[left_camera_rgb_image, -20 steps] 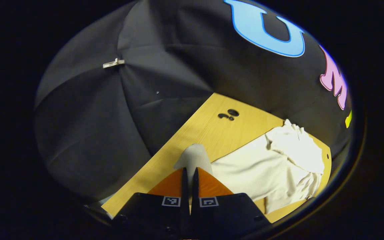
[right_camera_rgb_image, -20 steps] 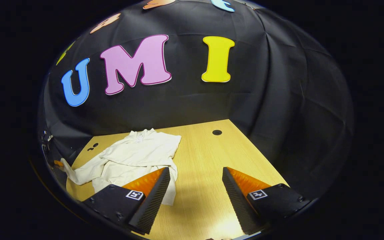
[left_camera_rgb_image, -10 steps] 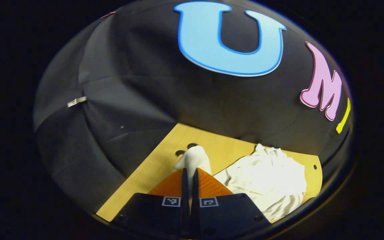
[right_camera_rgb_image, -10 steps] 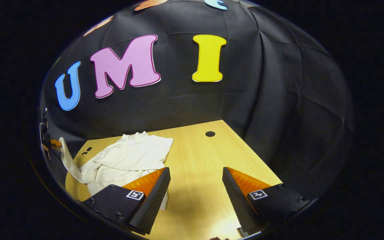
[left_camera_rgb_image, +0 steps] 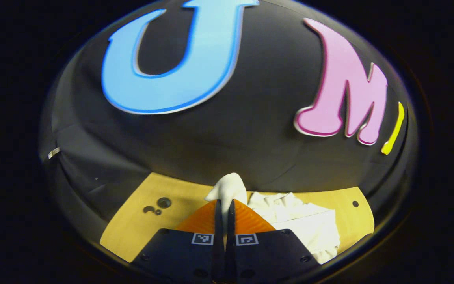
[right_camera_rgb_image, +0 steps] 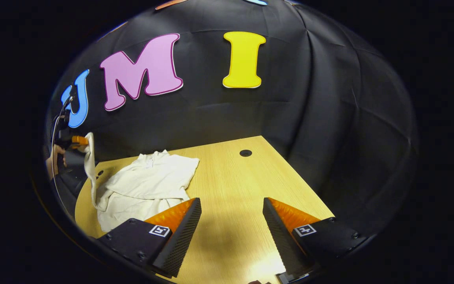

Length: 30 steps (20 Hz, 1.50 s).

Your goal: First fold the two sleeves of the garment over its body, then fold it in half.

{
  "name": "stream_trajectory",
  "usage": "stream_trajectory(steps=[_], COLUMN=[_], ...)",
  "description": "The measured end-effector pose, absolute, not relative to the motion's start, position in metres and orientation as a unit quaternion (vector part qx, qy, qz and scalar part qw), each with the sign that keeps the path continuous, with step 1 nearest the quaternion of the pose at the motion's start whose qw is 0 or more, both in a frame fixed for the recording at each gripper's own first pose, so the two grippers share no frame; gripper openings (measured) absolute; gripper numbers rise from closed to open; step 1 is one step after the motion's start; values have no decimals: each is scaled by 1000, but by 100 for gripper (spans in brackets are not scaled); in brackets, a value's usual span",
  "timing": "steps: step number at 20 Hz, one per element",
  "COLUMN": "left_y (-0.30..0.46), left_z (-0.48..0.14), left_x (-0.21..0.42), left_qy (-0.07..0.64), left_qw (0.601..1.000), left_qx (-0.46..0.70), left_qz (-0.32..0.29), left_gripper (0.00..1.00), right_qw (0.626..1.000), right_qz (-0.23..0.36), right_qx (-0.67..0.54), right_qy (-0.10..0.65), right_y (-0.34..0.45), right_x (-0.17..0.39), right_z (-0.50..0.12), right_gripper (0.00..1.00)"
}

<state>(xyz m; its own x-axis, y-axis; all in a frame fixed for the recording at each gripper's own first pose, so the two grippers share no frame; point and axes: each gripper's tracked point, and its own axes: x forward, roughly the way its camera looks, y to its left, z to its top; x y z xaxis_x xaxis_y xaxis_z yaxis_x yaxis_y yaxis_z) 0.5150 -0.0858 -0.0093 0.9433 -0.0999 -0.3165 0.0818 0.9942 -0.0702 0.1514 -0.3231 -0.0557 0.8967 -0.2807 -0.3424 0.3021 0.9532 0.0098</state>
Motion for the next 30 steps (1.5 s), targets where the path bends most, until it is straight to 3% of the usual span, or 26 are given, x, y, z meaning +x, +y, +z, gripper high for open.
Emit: stream_trajectory(steps=[10,18,19,22,30], left_y=[-313,-390,-400,-390,-264], left_z=[-66,-130,-131,-124,-145], left_x=[513,492,484,468,403], left_qy=[205,263,265,246,243], left_qw=[955,930,925,926,941], left_qx=[-31,-2,-4,26,57], left_qz=[-212,-255,-273,-285,-230], left_gripper=[6,8,12,100,98], right_qw=[969,967,967,968,970], right_qz=[-148,-141,-139,-131,-95], right_qx=[28,27,26,30,40], right_qy=[197,211,211,212,219], right_y=[-337,-336,-334,-327,-283], right_x=[166,169,169,170,183], right_z=[-81,-94,-94,-96,-107], right_gripper=[97,97,97,97,97])
